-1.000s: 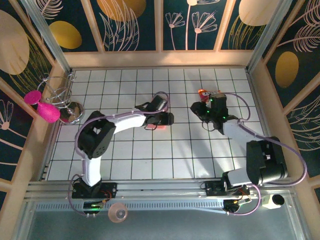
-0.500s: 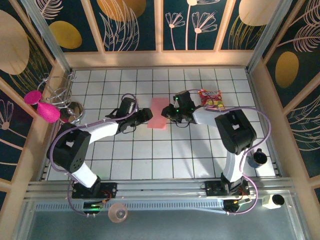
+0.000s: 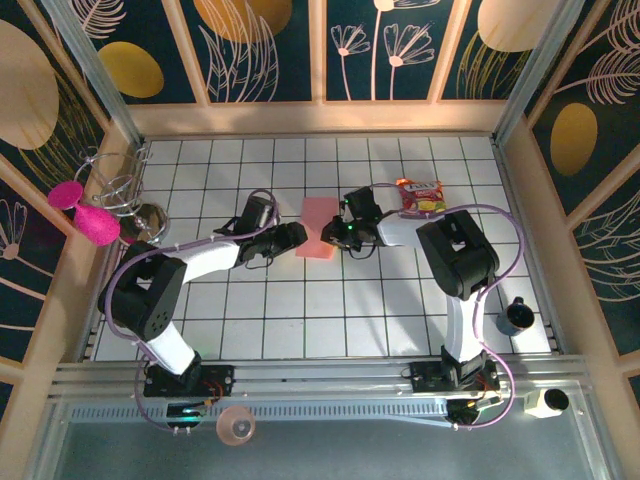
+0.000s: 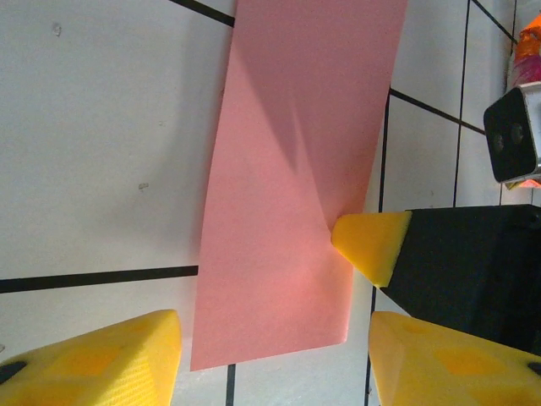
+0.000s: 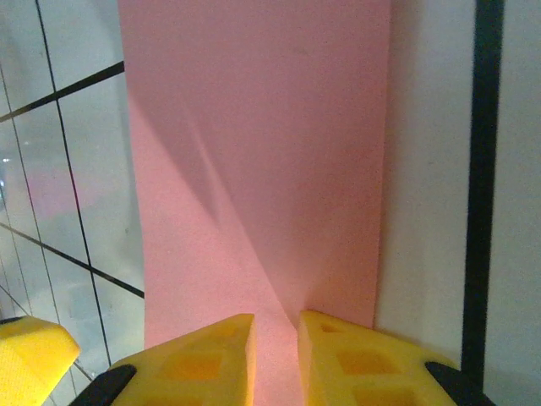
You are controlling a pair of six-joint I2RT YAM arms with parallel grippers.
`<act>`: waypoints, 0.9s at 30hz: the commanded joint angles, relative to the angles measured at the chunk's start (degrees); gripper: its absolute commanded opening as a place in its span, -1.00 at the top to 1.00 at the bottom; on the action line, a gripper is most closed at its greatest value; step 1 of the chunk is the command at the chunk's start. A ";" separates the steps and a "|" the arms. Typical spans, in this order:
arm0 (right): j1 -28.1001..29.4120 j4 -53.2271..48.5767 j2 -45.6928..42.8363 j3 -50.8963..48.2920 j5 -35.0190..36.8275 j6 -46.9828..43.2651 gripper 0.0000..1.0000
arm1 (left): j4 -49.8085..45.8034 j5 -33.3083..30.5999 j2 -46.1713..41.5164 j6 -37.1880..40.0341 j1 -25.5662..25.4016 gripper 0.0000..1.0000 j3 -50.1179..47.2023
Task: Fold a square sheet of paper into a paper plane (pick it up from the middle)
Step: Move the paper to the center of the table.
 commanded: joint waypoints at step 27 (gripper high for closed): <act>-0.30 -1.81 -4.01 -9.40 -4.77 -4.77 0.60 | 3.23 8.01 1.80 -5.95 -2.18 0.36 -6.65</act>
